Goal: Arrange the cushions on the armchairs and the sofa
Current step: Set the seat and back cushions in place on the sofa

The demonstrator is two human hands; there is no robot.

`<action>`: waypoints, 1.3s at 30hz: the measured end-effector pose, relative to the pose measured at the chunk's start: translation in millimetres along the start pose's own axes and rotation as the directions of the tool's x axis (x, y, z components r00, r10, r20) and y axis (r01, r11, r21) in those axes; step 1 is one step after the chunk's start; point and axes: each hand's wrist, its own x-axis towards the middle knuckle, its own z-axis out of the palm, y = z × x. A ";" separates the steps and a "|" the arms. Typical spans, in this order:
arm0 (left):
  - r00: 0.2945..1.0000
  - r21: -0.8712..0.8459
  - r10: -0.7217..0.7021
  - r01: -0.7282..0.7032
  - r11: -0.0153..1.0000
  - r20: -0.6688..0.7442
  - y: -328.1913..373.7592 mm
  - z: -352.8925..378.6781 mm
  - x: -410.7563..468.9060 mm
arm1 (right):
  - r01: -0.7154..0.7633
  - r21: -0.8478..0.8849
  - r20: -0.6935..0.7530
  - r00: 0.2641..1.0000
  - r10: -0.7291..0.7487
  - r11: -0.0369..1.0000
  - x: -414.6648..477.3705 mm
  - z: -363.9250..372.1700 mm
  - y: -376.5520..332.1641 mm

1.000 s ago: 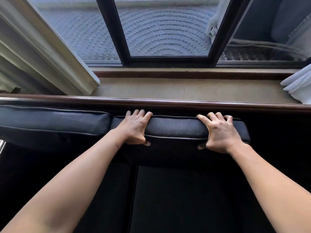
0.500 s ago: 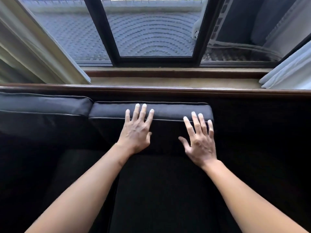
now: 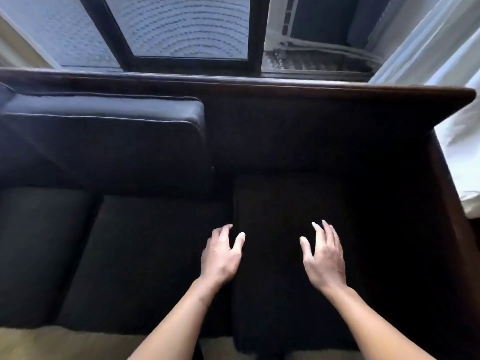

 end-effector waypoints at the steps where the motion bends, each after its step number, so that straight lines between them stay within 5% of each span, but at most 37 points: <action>1: 0.997 -0.028 -0.070 0.070 0.997 0.029 -0.3 20.5 0.6 | -0.061 -0.007 0.028 0.998 0.061 0.998 2.8 -0.1 20.2; 8: 0.938 -0.077 -0.347 0.347 0.935 0.013 -10.3 114.8 27.6 | -0.377 -0.092 0.087 0.919 0.385 0.921 29.8 18.9 112.9; 12: 0.923 -0.026 -0.360 0.360 0.933 -0.133 -11.0 140.8 38.4 | -0.540 0.079 0.112 0.840 0.531 0.838 37.3 31.6 130.4; 17: 0.924 0.004 -0.344 0.350 0.937 -0.166 -26.1 156.6 50.0 | -0.606 0.078 0.073 0.796 0.601 0.792 43.5 31.8 128.1; 24: 0.942 0.001 -0.322 0.324 0.946 -0.096 -43.4 156.7 61.8 | -0.629 0.075 0.023 0.777 0.630 0.773 39.5 34.6 120.1; 33: 0.937 0.022 -0.348 0.349 0.937 -0.036 -42.0 137.7 53.4 | -0.506 0.088 -0.144 0.846 0.513 0.858 -0.1 -2.2 82.8; 39: 0.930 0.133 -0.322 0.301 0.944 0.177 -0.1 125.9 0.8 | -0.438 0.010 -0.177 0.884 0.433 0.899 -38.9 -42.3 11.4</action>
